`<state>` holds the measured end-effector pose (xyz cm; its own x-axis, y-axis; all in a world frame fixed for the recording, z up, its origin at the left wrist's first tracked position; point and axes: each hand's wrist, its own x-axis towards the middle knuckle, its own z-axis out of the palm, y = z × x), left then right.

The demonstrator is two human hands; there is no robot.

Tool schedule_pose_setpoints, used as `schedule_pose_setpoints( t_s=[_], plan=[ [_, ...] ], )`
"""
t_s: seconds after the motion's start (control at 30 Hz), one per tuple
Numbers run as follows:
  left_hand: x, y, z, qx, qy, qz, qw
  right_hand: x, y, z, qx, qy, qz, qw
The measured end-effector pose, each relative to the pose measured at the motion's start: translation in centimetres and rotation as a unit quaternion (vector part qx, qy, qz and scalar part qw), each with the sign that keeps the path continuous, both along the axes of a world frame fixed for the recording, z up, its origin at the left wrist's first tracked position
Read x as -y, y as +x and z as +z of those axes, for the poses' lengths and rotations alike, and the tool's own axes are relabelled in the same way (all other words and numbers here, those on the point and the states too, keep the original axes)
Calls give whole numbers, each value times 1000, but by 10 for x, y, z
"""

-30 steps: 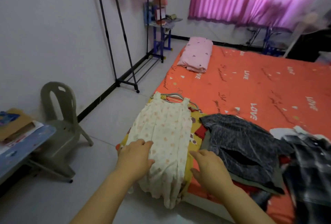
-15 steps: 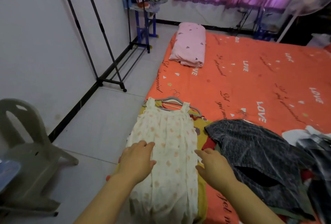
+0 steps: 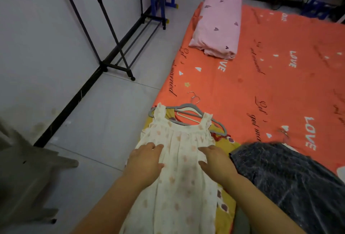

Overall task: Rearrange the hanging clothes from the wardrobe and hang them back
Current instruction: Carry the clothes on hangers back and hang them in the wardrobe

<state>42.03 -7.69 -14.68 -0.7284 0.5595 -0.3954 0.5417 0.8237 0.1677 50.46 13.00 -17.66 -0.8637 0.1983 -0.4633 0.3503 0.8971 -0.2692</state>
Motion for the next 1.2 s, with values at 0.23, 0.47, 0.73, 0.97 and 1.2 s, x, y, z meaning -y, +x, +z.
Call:
schedule_pose_setpoints(
  t_s=[0.23,0.47,0.73,0.97,1.2],
  plan=[
    [-63,-81,-77,29,9,38,999,-72,-119,-96,7,-30,-26,999],
    [-87,-110,-154,47,14,47,998,-112,-205,-190,-46,3,-97,994],
    [-71,-108,-176,52,-20,34,998,-128,-227,-225,-108,59,-147,981],
    [-65,-112,-128,9,44,68,997,-96,-192,-141,-297,-36,-106,948],
    [-33,-99,-26,-115,205,126,964,-15,-142,-10,-417,-62,35,906]
  ],
)
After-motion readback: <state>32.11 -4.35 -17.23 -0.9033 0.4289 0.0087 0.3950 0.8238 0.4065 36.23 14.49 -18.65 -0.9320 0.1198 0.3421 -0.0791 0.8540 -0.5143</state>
